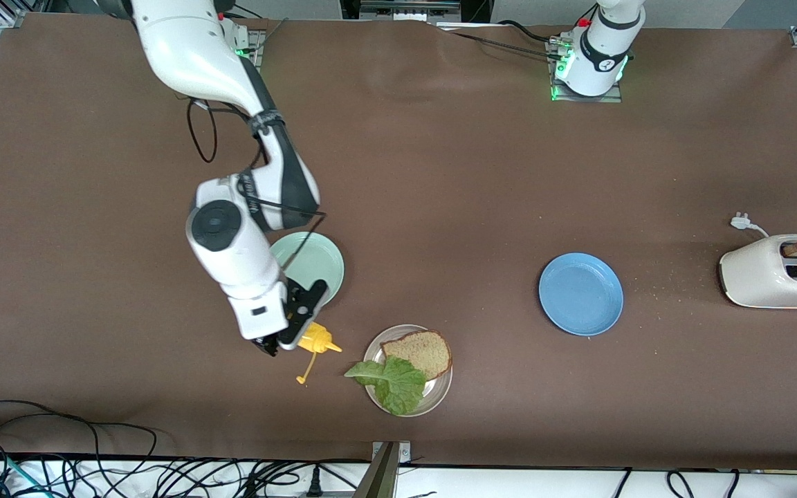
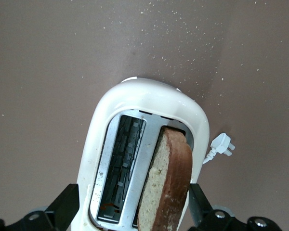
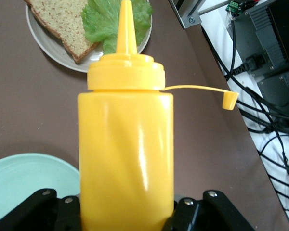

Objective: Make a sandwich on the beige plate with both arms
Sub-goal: 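Carry the mustard bottle away from the plate with the right gripper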

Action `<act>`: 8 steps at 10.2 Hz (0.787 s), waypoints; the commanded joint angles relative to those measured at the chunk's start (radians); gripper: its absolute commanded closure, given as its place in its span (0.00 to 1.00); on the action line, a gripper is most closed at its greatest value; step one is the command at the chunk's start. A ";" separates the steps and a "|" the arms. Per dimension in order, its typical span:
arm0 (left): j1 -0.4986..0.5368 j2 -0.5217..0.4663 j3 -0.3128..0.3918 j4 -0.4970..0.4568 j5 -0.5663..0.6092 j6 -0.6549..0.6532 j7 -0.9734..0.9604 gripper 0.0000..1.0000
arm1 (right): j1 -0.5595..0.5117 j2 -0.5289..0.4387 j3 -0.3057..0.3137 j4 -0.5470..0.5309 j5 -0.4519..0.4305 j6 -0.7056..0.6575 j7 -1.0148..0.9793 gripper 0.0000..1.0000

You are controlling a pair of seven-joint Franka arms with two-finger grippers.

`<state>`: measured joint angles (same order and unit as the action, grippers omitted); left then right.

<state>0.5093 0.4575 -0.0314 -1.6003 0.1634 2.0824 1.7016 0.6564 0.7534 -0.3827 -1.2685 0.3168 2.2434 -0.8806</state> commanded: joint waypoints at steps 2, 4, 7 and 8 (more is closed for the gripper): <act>0.020 0.003 -0.010 -0.010 0.031 0.015 0.015 0.15 | 0.000 -0.306 0.010 -0.390 0.120 0.039 -0.223 1.00; 0.021 0.004 -0.010 -0.010 0.030 0.015 0.015 0.52 | -0.049 -0.428 0.001 -0.538 0.241 0.035 -0.448 1.00; 0.029 0.003 -0.010 -0.010 0.031 0.002 0.018 0.91 | -0.130 -0.506 -0.021 -0.653 0.373 -0.029 -0.720 1.00; 0.031 0.003 -0.010 -0.010 0.031 -0.001 0.018 0.98 | -0.153 -0.508 -0.054 -0.664 0.459 -0.101 -0.830 1.00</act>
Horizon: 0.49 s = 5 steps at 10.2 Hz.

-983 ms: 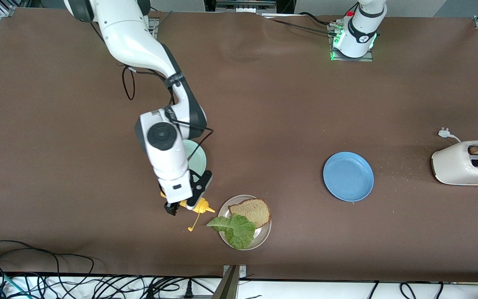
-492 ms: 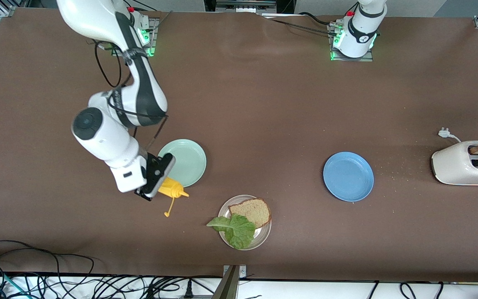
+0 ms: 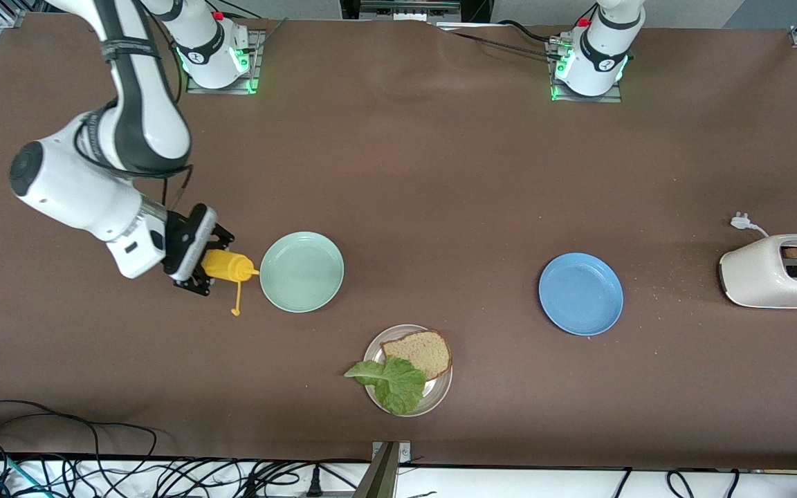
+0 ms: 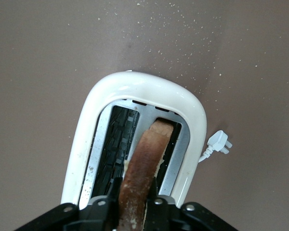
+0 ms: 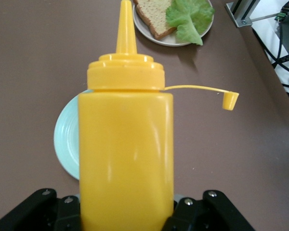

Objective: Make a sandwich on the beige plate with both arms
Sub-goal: 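Carry the mustard bottle away from the plate with the right gripper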

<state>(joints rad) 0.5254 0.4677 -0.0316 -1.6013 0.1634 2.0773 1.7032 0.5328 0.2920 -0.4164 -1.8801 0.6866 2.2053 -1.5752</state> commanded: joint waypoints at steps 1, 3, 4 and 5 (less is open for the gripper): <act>0.018 -0.008 -0.010 -0.006 0.031 0.001 0.013 1.00 | -0.066 -0.033 -0.062 -0.062 0.197 -0.155 -0.276 1.00; 0.024 -0.008 -0.010 0.000 0.030 -0.003 0.003 1.00 | -0.195 0.019 -0.070 -0.063 0.315 -0.338 -0.478 1.00; 0.027 -0.008 -0.010 0.007 0.021 -0.019 -0.011 1.00 | -0.241 0.044 -0.070 -0.062 0.330 -0.395 -0.552 1.00; 0.025 -0.012 -0.010 0.011 0.021 -0.034 -0.042 1.00 | -0.281 0.067 -0.070 -0.063 0.340 -0.444 -0.621 1.00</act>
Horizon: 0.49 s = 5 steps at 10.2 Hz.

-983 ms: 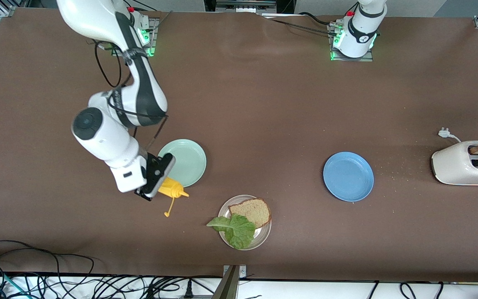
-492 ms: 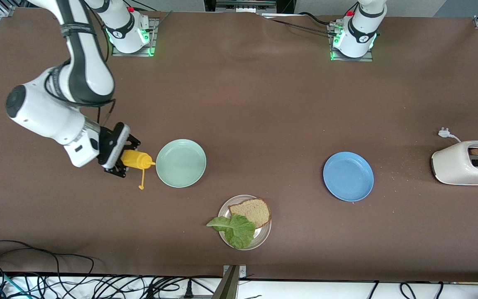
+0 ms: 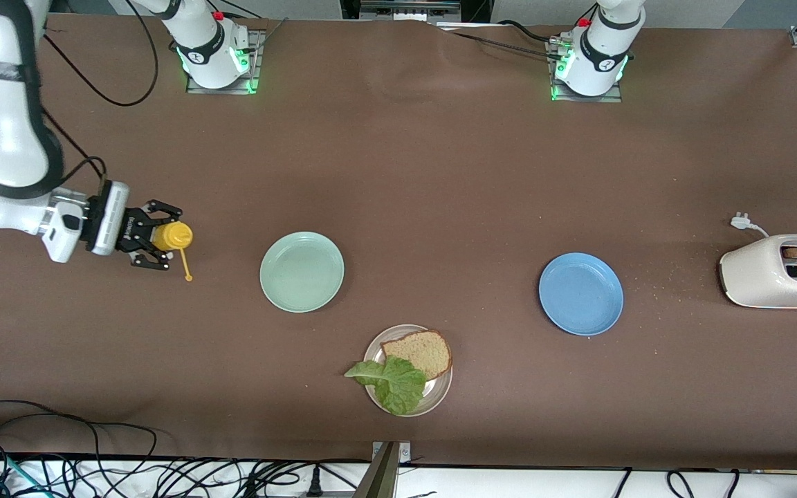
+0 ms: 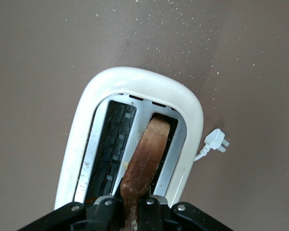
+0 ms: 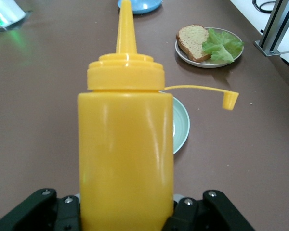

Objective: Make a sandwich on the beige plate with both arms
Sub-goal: 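Carry the mustard bottle away from the plate with the right gripper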

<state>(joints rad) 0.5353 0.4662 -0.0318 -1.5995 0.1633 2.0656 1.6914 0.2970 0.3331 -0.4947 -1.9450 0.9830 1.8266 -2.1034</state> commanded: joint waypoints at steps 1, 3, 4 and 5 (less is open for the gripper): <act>0.014 -0.014 -0.010 0.012 0.021 -0.036 -0.054 1.00 | -0.092 0.064 0.008 0.001 0.074 -0.128 -0.177 1.00; 0.005 -0.015 -0.011 0.068 0.019 -0.120 -0.110 1.00 | -0.177 0.176 0.008 0.003 0.170 -0.292 -0.329 1.00; 0.003 -0.015 -0.016 0.108 0.019 -0.181 -0.143 1.00 | -0.202 0.219 0.010 0.005 0.205 -0.361 -0.378 1.00; 0.003 -0.015 -0.017 0.140 0.018 -0.223 -0.165 1.00 | -0.219 0.260 0.010 0.005 0.248 -0.413 -0.427 1.00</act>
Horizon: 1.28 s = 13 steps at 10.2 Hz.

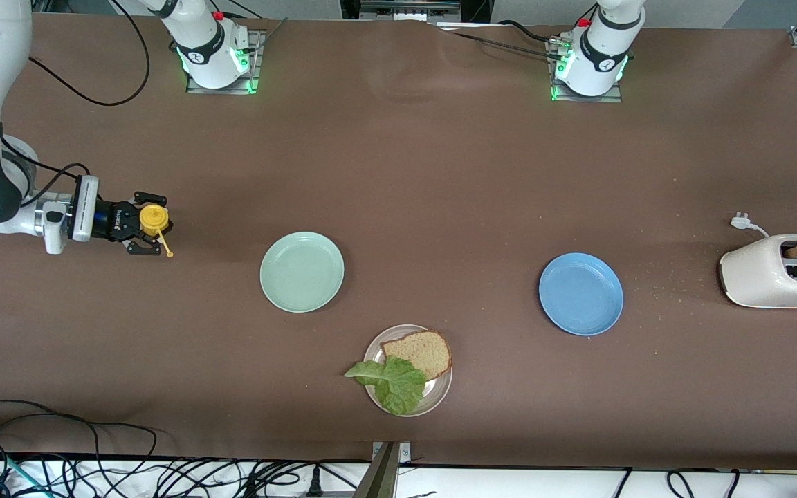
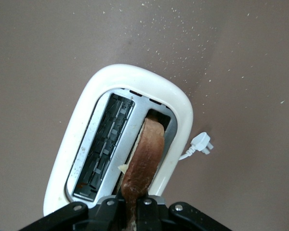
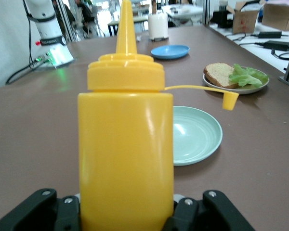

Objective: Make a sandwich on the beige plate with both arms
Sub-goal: 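Carry the mustard bottle away from the plate with the right gripper, then set the mustard bottle down while the left gripper grasps the toaster toast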

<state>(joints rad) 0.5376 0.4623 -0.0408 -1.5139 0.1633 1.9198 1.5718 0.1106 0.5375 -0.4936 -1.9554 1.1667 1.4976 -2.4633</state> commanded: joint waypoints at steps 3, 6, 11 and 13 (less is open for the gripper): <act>-0.031 -0.011 -0.013 0.138 0.015 -0.191 -0.156 1.00 | -0.045 0.179 0.013 0.024 0.195 -0.209 -0.161 1.00; -0.059 -0.011 -0.013 0.198 -0.031 -0.309 -0.267 1.00 | -0.060 0.245 0.015 0.053 0.226 -0.243 -0.210 1.00; -0.106 -0.014 -0.014 0.199 -0.218 -0.433 -0.583 1.00 | -0.121 0.433 0.040 0.188 0.295 -0.389 -0.252 1.00; -0.157 -0.014 -0.013 0.196 -0.286 -0.464 -0.776 1.00 | -0.124 0.446 0.040 0.188 0.297 -0.392 -0.259 1.00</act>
<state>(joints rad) 0.4139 0.4527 -0.0585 -1.3294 -0.0669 1.4914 0.9189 0.0081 0.9672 -0.4646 -1.7964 1.4506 1.1423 -2.7064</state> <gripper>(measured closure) 0.912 0.969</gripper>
